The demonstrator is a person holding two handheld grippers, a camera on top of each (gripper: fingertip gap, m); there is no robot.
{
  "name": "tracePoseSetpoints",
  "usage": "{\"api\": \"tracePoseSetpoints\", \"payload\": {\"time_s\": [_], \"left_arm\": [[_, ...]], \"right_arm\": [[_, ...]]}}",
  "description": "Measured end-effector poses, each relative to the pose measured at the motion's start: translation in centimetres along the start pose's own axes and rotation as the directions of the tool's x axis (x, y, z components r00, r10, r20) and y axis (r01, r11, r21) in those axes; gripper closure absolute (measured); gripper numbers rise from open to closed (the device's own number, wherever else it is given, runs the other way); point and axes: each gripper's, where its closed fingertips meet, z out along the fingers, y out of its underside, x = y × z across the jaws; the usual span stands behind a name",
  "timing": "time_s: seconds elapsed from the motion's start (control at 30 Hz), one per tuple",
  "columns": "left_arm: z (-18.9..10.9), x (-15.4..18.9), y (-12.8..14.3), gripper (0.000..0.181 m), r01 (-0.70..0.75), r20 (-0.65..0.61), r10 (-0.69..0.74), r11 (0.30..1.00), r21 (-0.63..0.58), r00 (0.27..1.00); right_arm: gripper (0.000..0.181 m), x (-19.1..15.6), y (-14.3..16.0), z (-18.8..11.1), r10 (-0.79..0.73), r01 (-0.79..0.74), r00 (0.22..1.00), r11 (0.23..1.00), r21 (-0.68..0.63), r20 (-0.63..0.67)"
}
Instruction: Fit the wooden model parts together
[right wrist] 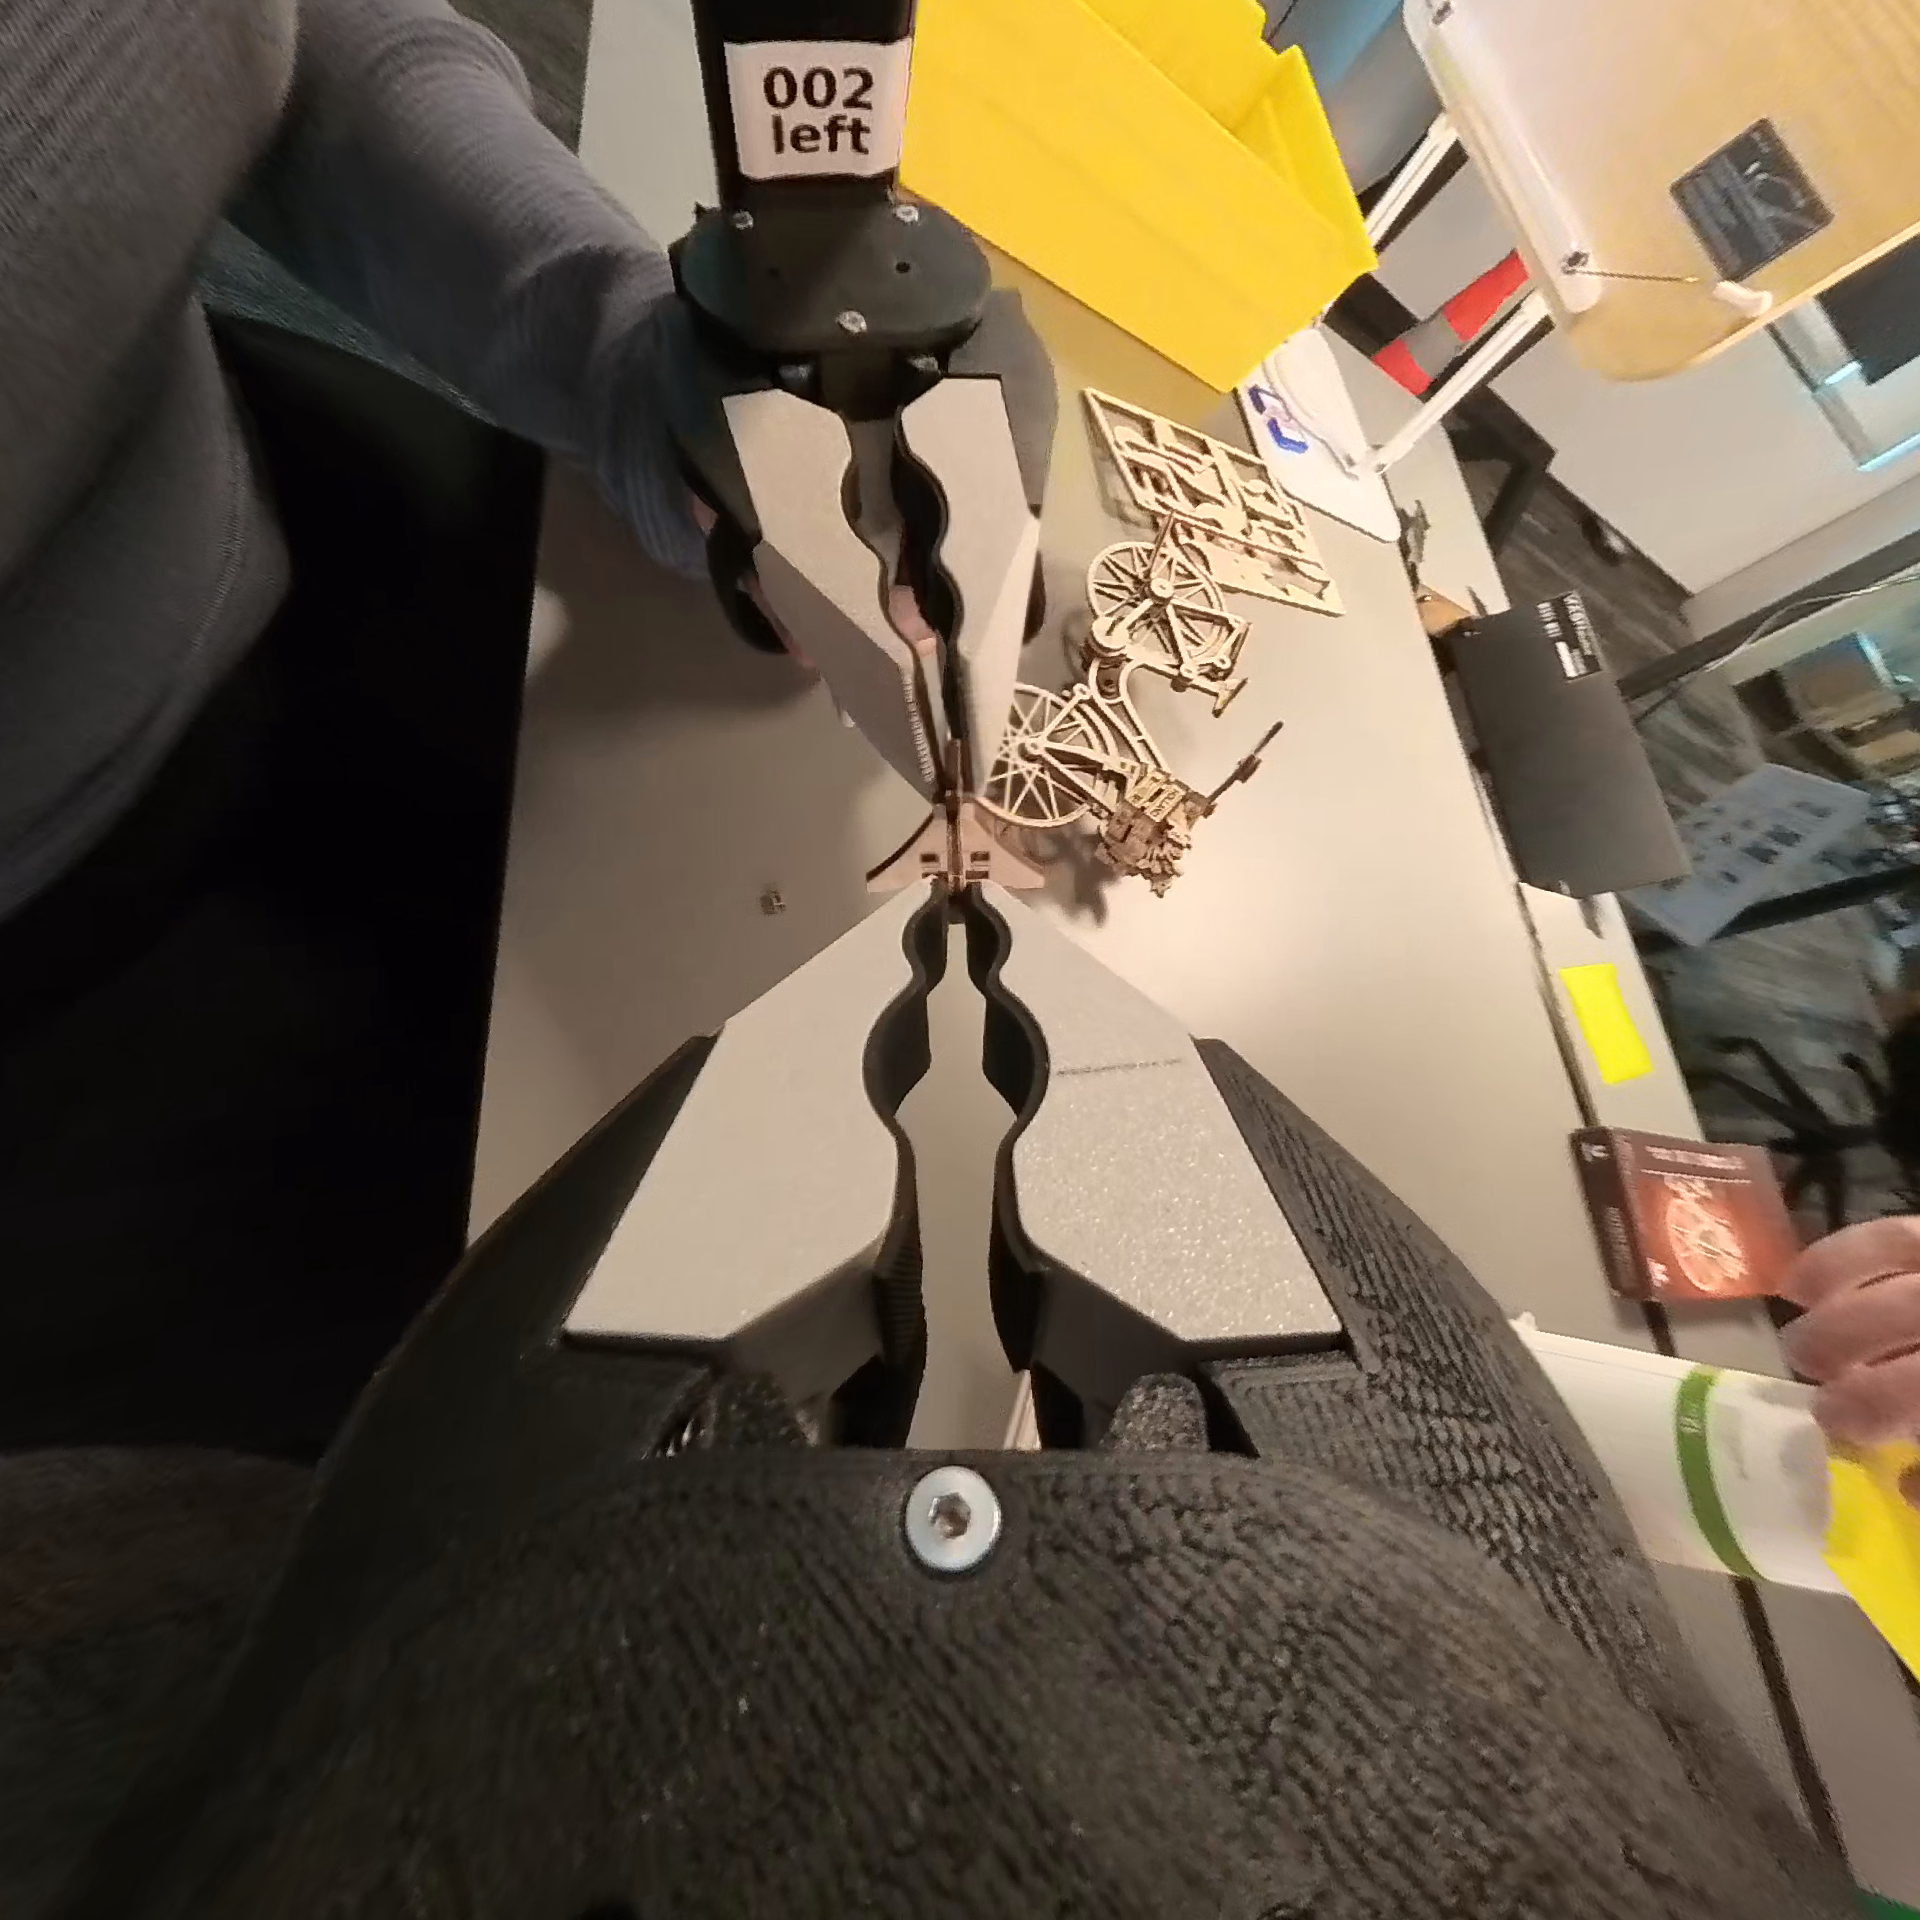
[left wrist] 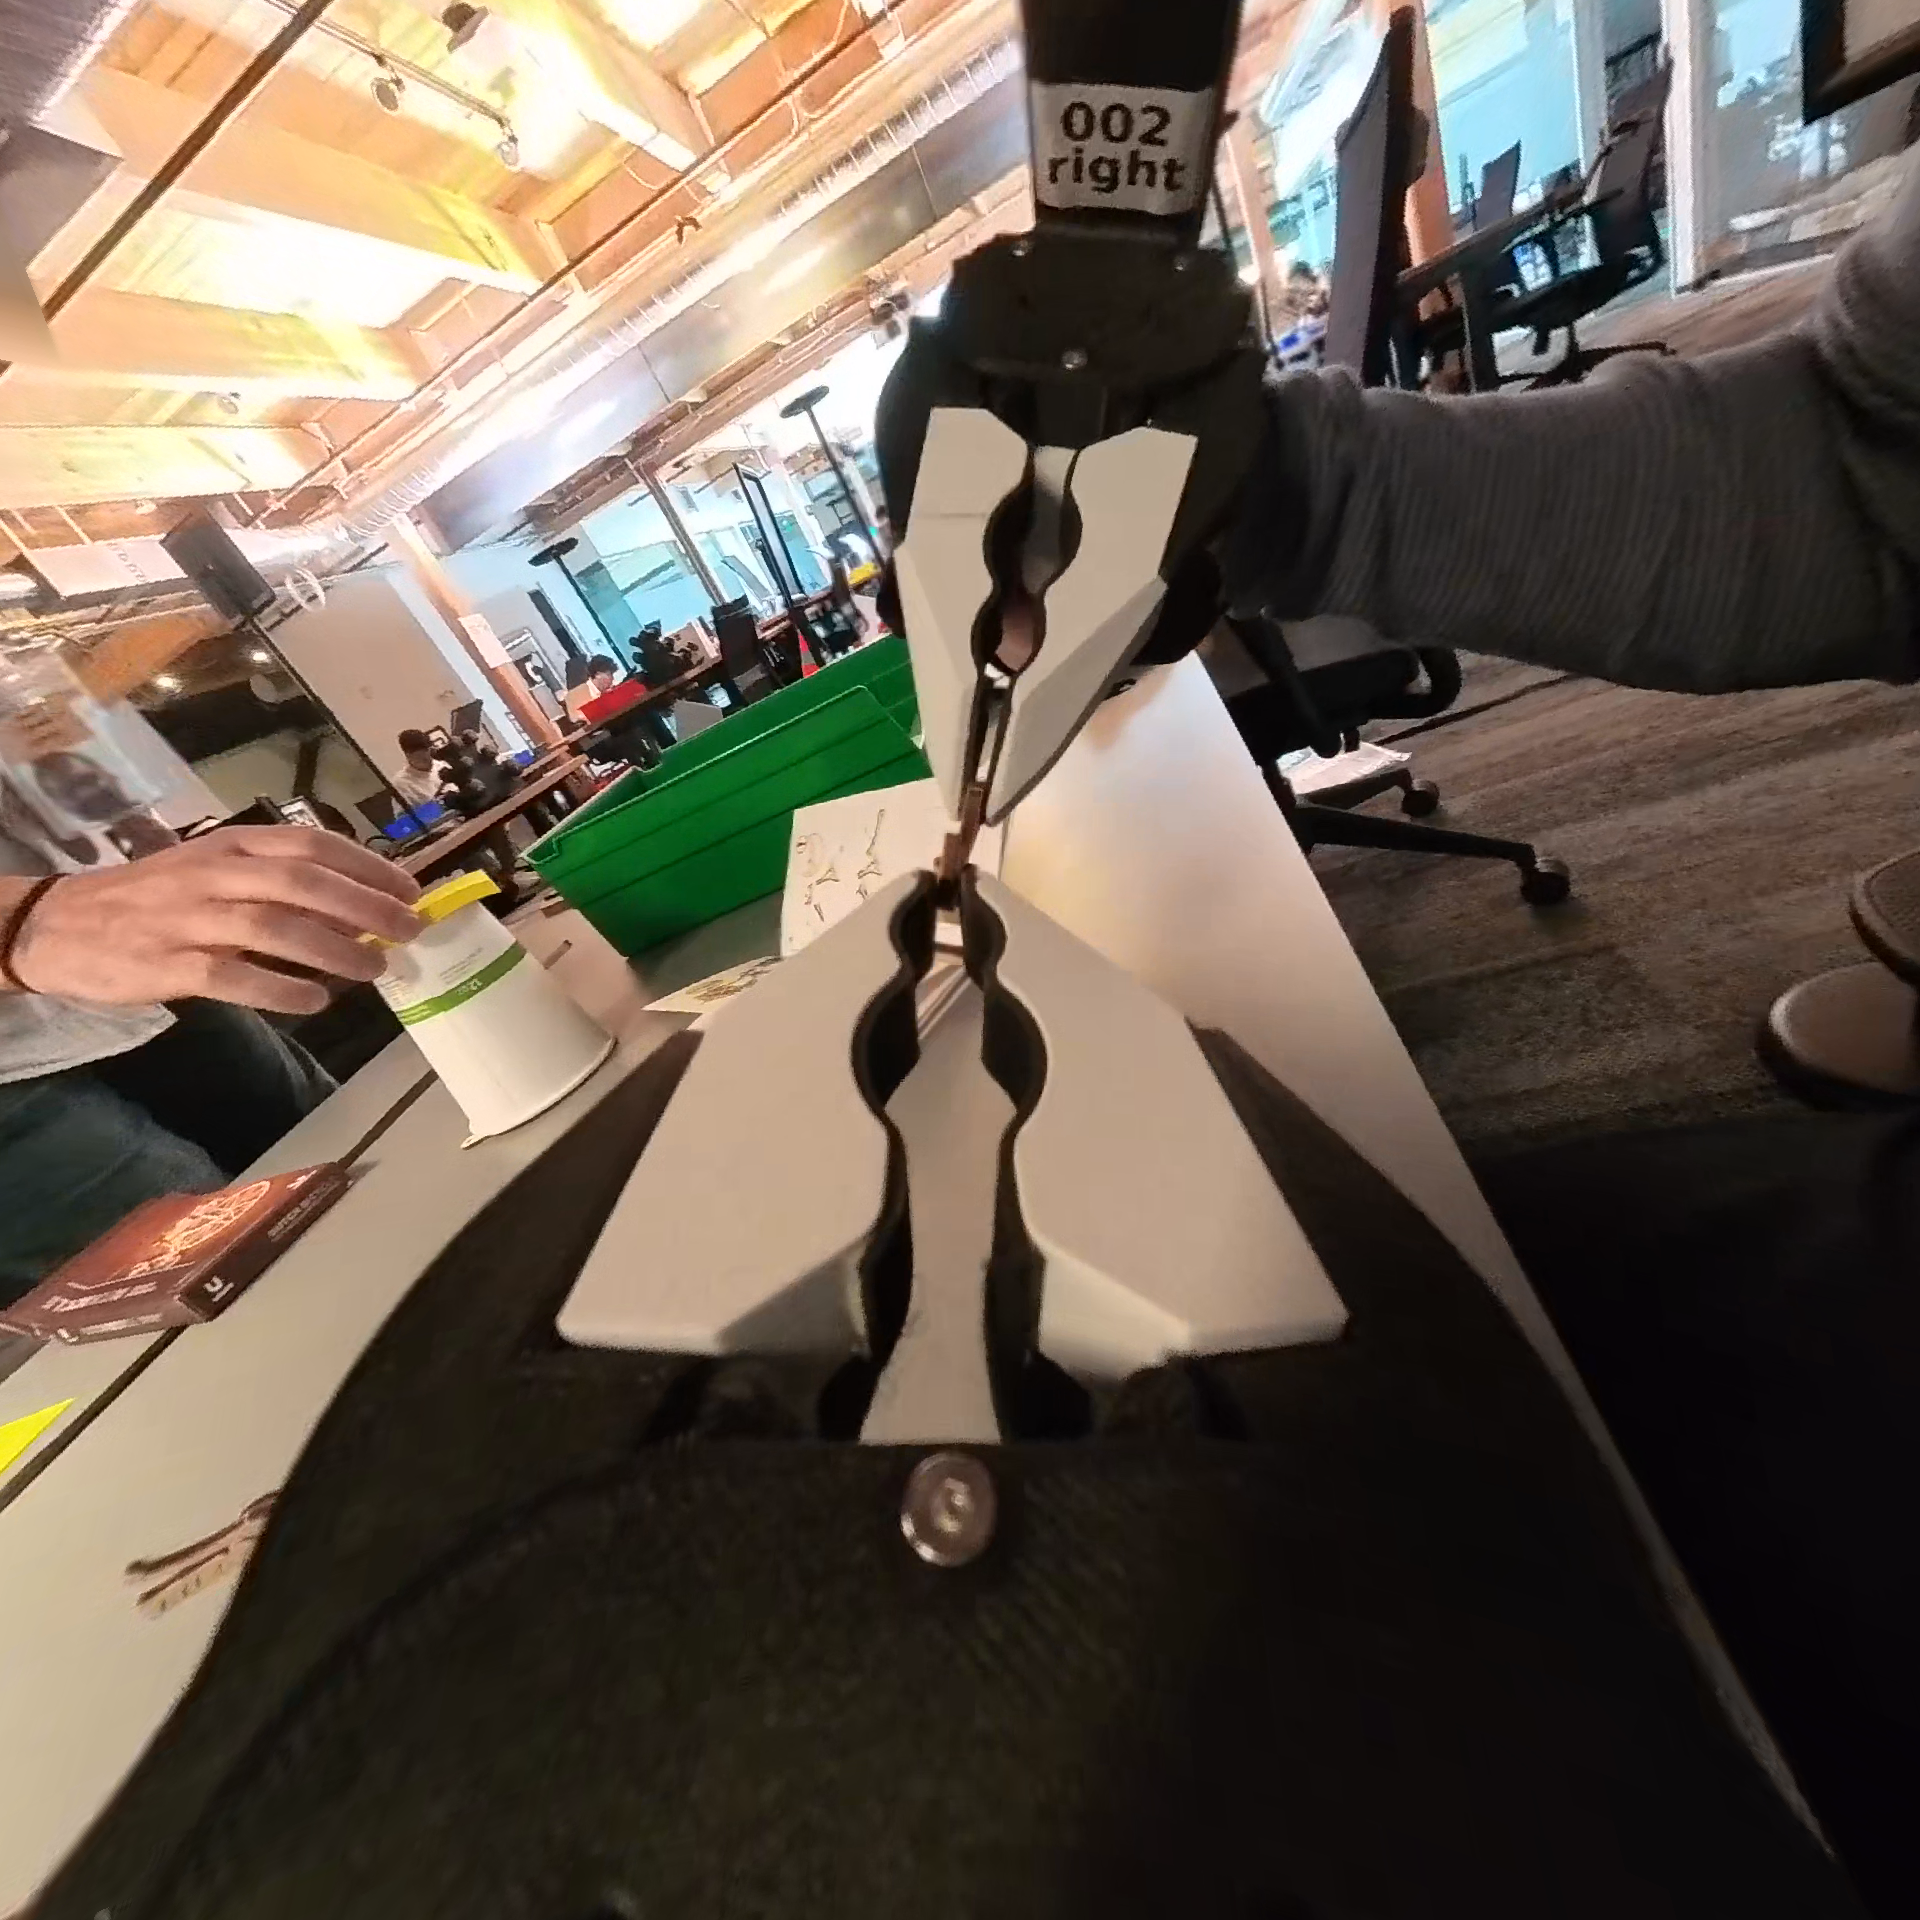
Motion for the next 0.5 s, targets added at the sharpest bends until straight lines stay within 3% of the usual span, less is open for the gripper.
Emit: {"api": "tracePoseSetpoints", "payload": {"time_s": [0.13,0.23,0.37,0.5], "left_arm": [[0.2,-0.1,0.5,0.180,0.027,-0.011,-0.027,0.999,-0.044,1.000],[-0.2,-2.1,1.5,0.180,0.031,0.112,-0.020,0.995,-0.096,0.994],[-1.0,-4.2,1.5,0.180,0.053,0.247,-0.029,0.994,-0.090,0.969],[-1.4,-5.1,1.4,0.180,0.037,0.312,-0.005,0.995,-0.097,0.950]], "right_arm": [[0.179,0.4,0.5,-0.1,0.093,-0.094,0.995,0.996,-0.008,-0.018],[0.162,2.2,3.0,-0.3,0.299,-0.318,0.938,0.944,-0.090,-0.176],[0.154,1.0,7.3,0.1,0.556,-0.647,0.737,0.744,-0.165,-0.384],[0.152,-2.1,9.6,1.1,0.680,-0.823,0.551,0.539,-0.179,-0.483]]}}
